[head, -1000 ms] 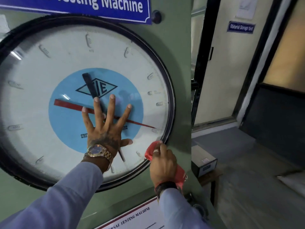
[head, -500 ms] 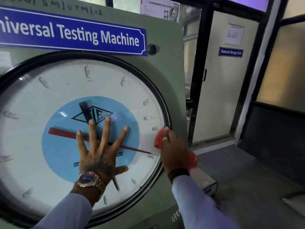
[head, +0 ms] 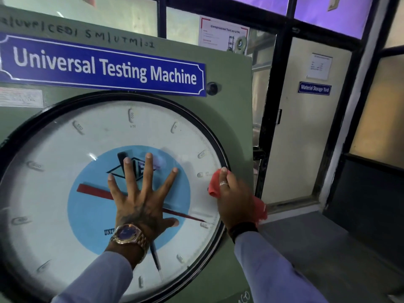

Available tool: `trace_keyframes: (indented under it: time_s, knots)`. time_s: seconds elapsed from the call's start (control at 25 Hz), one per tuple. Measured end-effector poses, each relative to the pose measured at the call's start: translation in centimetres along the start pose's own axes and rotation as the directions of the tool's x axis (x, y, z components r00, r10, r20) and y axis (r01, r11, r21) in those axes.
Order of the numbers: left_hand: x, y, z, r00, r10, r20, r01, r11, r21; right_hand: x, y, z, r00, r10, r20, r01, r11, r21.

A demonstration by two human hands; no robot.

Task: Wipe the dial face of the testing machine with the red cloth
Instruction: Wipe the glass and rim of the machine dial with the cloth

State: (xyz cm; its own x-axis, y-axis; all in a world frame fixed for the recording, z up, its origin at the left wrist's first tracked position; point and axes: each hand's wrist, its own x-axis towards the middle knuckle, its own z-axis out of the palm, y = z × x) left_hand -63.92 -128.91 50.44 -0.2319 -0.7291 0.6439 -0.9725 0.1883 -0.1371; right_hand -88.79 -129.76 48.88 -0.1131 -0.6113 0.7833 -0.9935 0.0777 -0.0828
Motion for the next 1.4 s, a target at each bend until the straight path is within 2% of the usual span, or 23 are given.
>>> trace_keyframes:
  time_s: [0.08, 0.16, 0.28, 0.36, 0.4, 0.56, 0.76, 0.84, 0.92, 1.0, 1.08, 1.2, 1.28, 1.4]
  knots:
    - [0.6, 0.0, -0.5, 1.0, -0.019, -0.015, 0.019, 1.0, -0.01, -1.7, 0.4, -0.4, 0.999, 0.025, -0.024, -0.024, 0.999, 0.034]
    - [1.4, -0.5, -1.0, 0.999, -0.041, -0.029, 0.041, 0.999, -0.023, -1.9, 0.7, -0.8, 0.994, 0.026, -0.105, -0.02, 0.998, 0.06]
    - [2.4, -1.6, -1.7, 0.995, -0.093, -0.026, 0.093, 0.995, -0.019, 3.7, -1.2, -1.9, 0.991, -0.101, -0.083, 0.105, 0.994, 0.039]
    - [2.8, -1.7, -1.7, 0.994, -0.103, -0.028, 0.103, 0.995, -0.018, 6.7, -2.3, -2.8, 0.994, -0.099, -0.039, 0.102, 0.991, 0.086]
    - [2.8, -1.8, -1.7, 0.995, -0.101, -0.028, 0.1, 0.995, -0.019, 6.9, -2.4, -3.0, 0.991, -0.122, -0.061, 0.128, 0.986, 0.104]
    - [2.7, -3.1, -2.1, 0.987, -0.157, -0.029, 0.156, 0.987, -0.025, 3.9, -0.4, -2.5, 0.961, -0.192, -0.198, 0.195, 0.981, -0.003]
    - [3.0, -3.5, -2.6, 0.984, -0.172, -0.037, 0.172, 0.985, -0.007, 10.3, -4.9, -4.2, 0.958, -0.24, -0.158, 0.25, 0.967, 0.044]
    - [2.8, -3.9, -3.0, 0.982, -0.182, -0.055, 0.18, 0.983, -0.03, 10.1, -4.4, -4.0, 0.958, -0.265, -0.113, 0.271, 0.961, 0.05]
    - [2.9, -5.1, -3.5, 0.974, -0.218, -0.057, 0.216, 0.975, -0.042, 9.0, -3.2, -4.2, 0.972, -0.22, -0.083, 0.224, 0.974, 0.044]
    - [3.2, -5.9, -4.1, 0.972, -0.23, -0.038, 0.229, 0.973, -0.036, 10.7, -4.8, -5.0, 0.988, -0.126, -0.088, 0.135, 0.986, 0.103]
    - [3.1, -6.2, -4.0, 0.974, -0.224, -0.031, 0.223, 0.974, -0.028, 13.5, -9.4, -6.3, 0.975, -0.159, -0.156, 0.198, 0.94, 0.278]
    - [2.6, -7.6, -4.2, 0.975, -0.218, -0.048, 0.218, 0.976, -0.021, 15.3, -12.6, -7.1, 0.852, -0.391, -0.349, 0.456, 0.881, 0.127]
    - [2.0, -9.6, -4.2, 0.971, -0.236, -0.048, 0.234, 0.972, -0.032, 14.9, -11.0, -6.7, 0.849, -0.436, -0.3, 0.47, 0.881, 0.05]
    - [1.7, -10.8, -4.3, 0.972, -0.232, -0.041, 0.231, 0.973, -0.019, 15.0, -11.8, -6.4, 0.851, -0.386, -0.356, 0.412, 0.911, -0.003]
